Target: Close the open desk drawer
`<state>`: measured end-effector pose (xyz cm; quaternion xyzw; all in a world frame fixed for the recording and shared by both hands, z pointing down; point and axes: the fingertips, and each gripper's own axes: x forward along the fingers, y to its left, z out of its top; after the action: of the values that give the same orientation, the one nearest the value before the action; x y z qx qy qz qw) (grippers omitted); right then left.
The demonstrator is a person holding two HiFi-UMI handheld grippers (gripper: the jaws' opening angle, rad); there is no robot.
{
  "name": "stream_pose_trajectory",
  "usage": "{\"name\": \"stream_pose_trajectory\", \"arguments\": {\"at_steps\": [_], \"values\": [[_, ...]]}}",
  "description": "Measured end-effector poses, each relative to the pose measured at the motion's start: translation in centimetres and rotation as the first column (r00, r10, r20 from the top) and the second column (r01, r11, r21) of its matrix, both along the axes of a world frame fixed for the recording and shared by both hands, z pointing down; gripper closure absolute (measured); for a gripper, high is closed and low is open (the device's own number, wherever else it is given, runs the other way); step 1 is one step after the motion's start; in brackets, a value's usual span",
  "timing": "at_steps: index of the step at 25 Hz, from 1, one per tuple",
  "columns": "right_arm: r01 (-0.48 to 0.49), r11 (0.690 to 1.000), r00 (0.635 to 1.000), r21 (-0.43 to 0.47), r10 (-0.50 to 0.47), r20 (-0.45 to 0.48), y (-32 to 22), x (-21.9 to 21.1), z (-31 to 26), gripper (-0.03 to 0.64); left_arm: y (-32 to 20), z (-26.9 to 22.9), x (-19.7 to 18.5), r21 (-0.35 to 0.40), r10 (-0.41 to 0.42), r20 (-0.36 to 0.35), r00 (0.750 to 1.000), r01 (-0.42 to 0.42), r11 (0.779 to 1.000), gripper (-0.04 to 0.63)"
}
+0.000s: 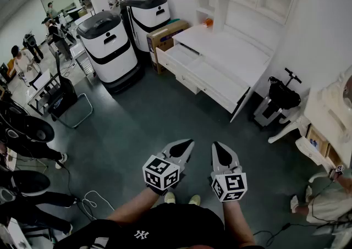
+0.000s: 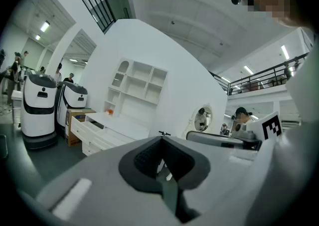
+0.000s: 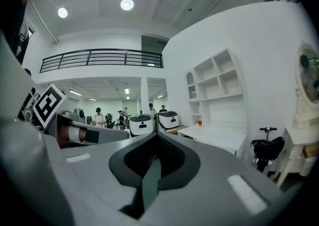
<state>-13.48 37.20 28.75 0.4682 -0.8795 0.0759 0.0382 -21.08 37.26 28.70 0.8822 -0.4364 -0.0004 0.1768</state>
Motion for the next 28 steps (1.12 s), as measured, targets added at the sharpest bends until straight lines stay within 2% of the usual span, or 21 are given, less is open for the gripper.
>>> {"name": "stream_pose_trajectory", "arguments": {"at_steps": [14, 28], "values": [[-0.008, 1.0, 1.0, -0.006, 0.008, 0.031, 0.8, 1.7, 0.3, 0.595, 0.8, 0.4, 0.9, -0.001, -0.011, 0.019, 1.0, 0.011, 1.0, 0.595], [-0.011, 1.0, 0.995, -0.003, 0.011, 0.098, -0.9, 7.0, -0.8, 0.595, -0.5, 0.2, 4.5, -0.014, -0.044, 0.027, 0.999, 0.044, 0.999, 0.595]]}}
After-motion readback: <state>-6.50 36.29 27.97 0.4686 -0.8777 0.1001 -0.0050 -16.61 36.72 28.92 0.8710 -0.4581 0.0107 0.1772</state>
